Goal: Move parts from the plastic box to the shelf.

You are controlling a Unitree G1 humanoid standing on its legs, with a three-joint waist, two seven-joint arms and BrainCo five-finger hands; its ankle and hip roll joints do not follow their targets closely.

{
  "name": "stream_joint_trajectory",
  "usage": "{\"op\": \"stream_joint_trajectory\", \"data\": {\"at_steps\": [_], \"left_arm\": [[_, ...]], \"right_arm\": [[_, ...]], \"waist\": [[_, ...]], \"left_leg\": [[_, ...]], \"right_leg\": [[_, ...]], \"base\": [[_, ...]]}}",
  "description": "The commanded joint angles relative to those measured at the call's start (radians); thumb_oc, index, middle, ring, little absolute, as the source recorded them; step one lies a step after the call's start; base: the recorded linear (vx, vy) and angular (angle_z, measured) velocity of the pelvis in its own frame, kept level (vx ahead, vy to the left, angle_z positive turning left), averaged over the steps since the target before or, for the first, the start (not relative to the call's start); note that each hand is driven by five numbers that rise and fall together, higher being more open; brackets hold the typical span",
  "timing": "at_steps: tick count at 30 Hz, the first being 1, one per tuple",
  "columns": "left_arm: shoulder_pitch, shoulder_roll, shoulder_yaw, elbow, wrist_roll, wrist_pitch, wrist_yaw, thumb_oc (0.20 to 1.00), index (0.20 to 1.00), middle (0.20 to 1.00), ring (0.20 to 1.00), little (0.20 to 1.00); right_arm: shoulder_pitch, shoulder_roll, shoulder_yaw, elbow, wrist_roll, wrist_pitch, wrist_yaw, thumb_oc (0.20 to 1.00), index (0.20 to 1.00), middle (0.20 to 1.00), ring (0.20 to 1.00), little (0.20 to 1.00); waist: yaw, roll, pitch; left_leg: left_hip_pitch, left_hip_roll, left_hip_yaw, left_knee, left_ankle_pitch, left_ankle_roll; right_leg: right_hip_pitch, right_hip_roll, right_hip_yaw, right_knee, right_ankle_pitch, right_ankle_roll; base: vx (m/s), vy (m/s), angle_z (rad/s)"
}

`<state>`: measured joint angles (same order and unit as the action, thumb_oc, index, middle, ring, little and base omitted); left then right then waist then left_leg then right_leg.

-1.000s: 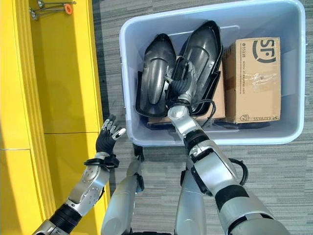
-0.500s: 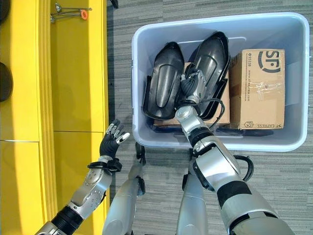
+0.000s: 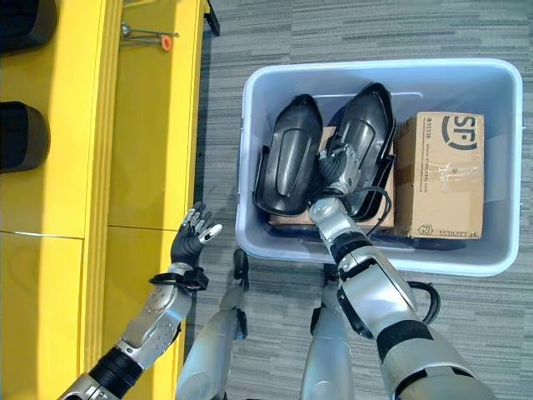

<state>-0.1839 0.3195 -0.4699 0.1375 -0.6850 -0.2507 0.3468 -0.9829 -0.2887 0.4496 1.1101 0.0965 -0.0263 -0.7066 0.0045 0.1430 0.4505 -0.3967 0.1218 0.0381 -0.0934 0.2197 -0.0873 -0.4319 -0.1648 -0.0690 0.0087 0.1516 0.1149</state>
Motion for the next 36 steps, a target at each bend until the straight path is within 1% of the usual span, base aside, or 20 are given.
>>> {"op": "stream_joint_trajectory", "data": {"at_steps": [1,3,5,7,8,12,13,16,17,18,20,26,36], "left_arm": [[-0.060,0.045,0.005,-0.007,0.025,-0.036,-0.020,1.000,1.000,1.000,1.000,1.000],[-0.046,0.052,0.021,0.001,0.028,-0.033,-0.020,1.000,1.000,1.000,1.000,1.000],[-0.041,0.054,0.027,0.001,0.027,-0.031,-0.021,1.000,1.000,1.000,1.000,1.000],[-0.031,0.060,0.039,0.002,0.035,-0.026,-0.021,1.000,1.000,1.000,1.000,1.000],[-0.023,0.062,0.047,0.004,0.036,-0.025,-0.022,1.000,1.000,1.000,1.000,1.000],[0.002,0.074,0.067,-0.002,0.046,-0.012,-0.031,1.000,1.000,1.000,1.000,1.000],[0.003,0.074,0.067,-0.003,0.046,-0.012,-0.031,1.000,1.000,1.000,1.000,1.000],[0.014,0.078,0.078,0.005,0.055,-0.002,-0.040,1.000,1.000,1.000,1.000,1.000],[0.015,0.078,0.077,0.005,0.055,-0.002,-0.040,1.000,1.000,1.000,1.000,1.000],[0.028,0.080,0.084,0.005,0.062,0.004,-0.049,1.000,1.000,1.000,1.000,1.000],[0.029,0.080,0.084,0.004,0.062,0.004,-0.049,1.000,1.000,1.000,1.000,1.000],[0.048,0.087,0.098,0.007,0.075,0.011,-0.068,1.000,1.000,1.000,1.000,1.000],[0.071,0.090,0.114,0.019,0.095,0.022,-0.089,1.000,1.000,1.000,1.000,1.000]], "right_arm": [[0.057,0.016,-0.032,-0.050,0.071,-0.003,0.034,0.200,0.200,0.200,0.200,0.200],[0.095,-0.003,-0.034,-0.191,0.080,-0.030,0.032,0.200,0.200,0.200,0.200,0.200],[0.111,-0.008,-0.037,-0.233,0.077,-0.032,0.030,0.200,0.200,0.200,0.200,0.200],[0.144,-0.023,-0.044,-0.354,0.074,-0.048,0.024,0.200,0.200,0.200,0.200,0.200],[0.177,-0.032,-0.050,-0.443,0.049,-0.046,0.025,0.200,0.200,0.200,0.200,0.200],[0.252,-0.050,-0.086,-0.640,0.016,-0.065,0.030,0.200,0.200,0.200,0.200,0.200],[0.253,-0.050,-0.087,-0.642,0.015,-0.064,0.030,0.200,0.200,0.200,0.200,0.200],[0.286,-0.055,-0.101,-0.735,-0.005,-0.075,0.037,0.200,0.200,0.200,0.200,0.200],[0.288,-0.055,-0.101,-0.737,-0.005,-0.074,0.037,0.200,0.200,0.200,0.200,0.200],[0.303,-0.056,-0.113,-0.781,-0.024,-0.079,0.040,0.200,0.200,0.200,0.200,0.200],[0.305,-0.056,-0.113,-0.782,-0.024,-0.078,0.041,0.200,0.200,0.200,0.200,0.200],[0.334,-0.058,-0.138,-0.864,-0.058,-0.084,0.043,0.200,0.200,0.200,0.200,0.200],[0.356,-0.055,-0.155,-0.886,-0.060,-0.095,0.059,0.200,0.200,0.200,0.200,0.200]], "waist": [[0.020,-0.057,0.053],[0.007,-0.075,0.032],[0.005,-0.078,0.028],[-0.004,-0.089,0.015],[-0.010,-0.097,0.005],[-0.024,-0.113,-0.033],[-0.023,-0.113,-0.033],[-0.030,-0.121,-0.054],[-0.030,-0.121,-0.054],[-0.030,-0.123,-0.066],[-0.030,-0.123,-0.066],[-0.035,-0.126,-0.099],[-0.040,-0.122,-0.143]], "left_leg": [[0.150,0.018,0.008,0.006,-0.172,-0.033],[0.164,0.023,0.012,0.006,-0.174,-0.036],[0.168,0.024,0.012,0.006,-0.175,-0.037],[0.176,0.027,0.014,0.006,-0.175,-0.039],[0.186,0.029,0.016,0.006,-0.177,-0.039],[0.208,0.039,0.022,0.006,-0.180,-0.042],[0.208,0.039,0.022,0.006,-0.180,-0.042],[0.223,0.046,0.027,0.006,-0.182,-0.045],[0.223,0.046,0.027,0.006,-0.182,-0.045],[0.232,0.051,0.027,0.006,-0.183,-0.046],[0.232,0.051,0.027,0.006,-0.183,-0.046],[0.251,0.060,0.027,0.006,-0.185,-0.047],[0.273,0.071,0.031,0.006,-0.188,-0.052]], "right_leg": [[-0.040,-0.087,0.030,0.152,-0.107,0.057],[-0.016,-0.087,0.026,0.127,-0.097,0.062],[-0.010,-0.087,0.025,0.120,-0.095,0.062],[0.004,-0.086,0.024,0.109,-0.091,0.062],[0.013,-0.086,0.024,0.105,-0.089,0.063],[0.042,-0.087,0.020,0.090,-0.087,0.067],[0.042,-0.087,0.020,0.090,-0.087,0.067],[0.053,-0.085,0.019,0.093,-0.090,0.069],[0.053,-0.085,0.019,0.093,-0.090,0.069],[0.063,-0.083,0.017,0.095,-0.094,0.069],[0.063,-0.083,0.017,0.095,-0.095,0.069],[0.077,-0.080,0.016,0.102,-0.103,0.068],[0.104,-0.079,0.012,0.098,-0.107,0.070]], "base": [[0.02,-0.037,0.03],[0.02,-0.037,0.01],[0.01,-0.019,-0.06],[0.02,-0.020,-0.07],[0.03,-0.031,0.03],[0.03,-0.043,-0.02],[0.00,0.000,0.00],[0.00,0.000,0.00],[0.02,-0.034,0.00],[0.00,0.000,0.00],[0.00,0.000,0.00],[0.00,0.000,0.00],[0.00,0.000,0.00]]}}
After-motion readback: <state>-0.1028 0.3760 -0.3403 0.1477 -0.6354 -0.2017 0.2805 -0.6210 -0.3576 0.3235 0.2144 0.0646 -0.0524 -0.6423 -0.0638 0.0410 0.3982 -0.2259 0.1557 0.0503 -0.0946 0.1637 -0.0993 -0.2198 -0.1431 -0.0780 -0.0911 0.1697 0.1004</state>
